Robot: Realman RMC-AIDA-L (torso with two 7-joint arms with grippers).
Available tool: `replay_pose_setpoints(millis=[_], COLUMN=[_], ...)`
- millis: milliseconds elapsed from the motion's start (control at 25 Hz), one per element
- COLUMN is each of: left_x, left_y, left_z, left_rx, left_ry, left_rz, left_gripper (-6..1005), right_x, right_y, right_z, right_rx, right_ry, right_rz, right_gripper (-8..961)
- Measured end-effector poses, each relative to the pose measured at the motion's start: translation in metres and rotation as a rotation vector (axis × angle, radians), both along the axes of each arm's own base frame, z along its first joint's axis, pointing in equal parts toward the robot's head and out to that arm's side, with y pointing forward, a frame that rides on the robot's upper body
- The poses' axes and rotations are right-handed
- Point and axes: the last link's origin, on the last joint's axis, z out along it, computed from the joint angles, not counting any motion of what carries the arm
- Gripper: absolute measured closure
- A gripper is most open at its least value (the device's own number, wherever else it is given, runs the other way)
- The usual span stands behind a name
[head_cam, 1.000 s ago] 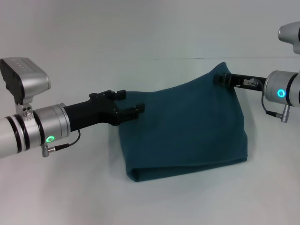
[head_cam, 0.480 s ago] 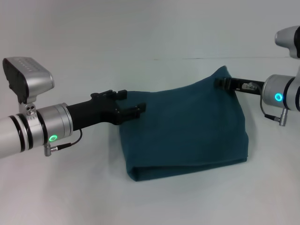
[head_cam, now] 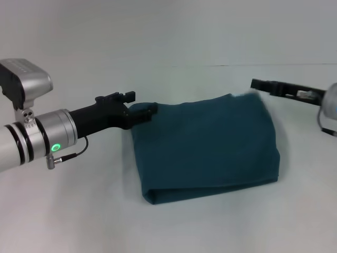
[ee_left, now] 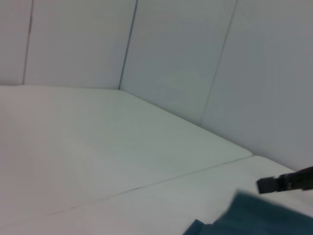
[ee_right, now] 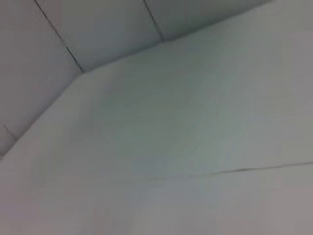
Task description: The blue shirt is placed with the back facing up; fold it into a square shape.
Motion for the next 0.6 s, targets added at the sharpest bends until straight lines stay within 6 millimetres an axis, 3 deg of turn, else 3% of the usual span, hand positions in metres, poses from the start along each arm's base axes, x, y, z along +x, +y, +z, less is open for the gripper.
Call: replay_pose_setpoints(millis=[280, 520, 600], left_x=[-0.003, -0.004, -0.005], left_y=[0.0, -0.001, -0.002], left_z=[0.004, 0.005, 0.006], left_rx=[0.025, 0.04, 0.042], left_ry=[-0.031, -0.056, -0.065], left_rz=[0.022, 0.037, 0.04], left_gripper=[228, 228, 228], right_x=[0.003, 0.0, -0.002], right_y=[-0.022, -0.04, -0.043], right_z=[0.024, 0.024, 0.022], right_rx=[-0.023, -0.141, -0.183], right_ry=[0.069, 0.111, 0.119], right_rz=[0.078, 0.152, 0.169], right_gripper=[340, 270, 336])
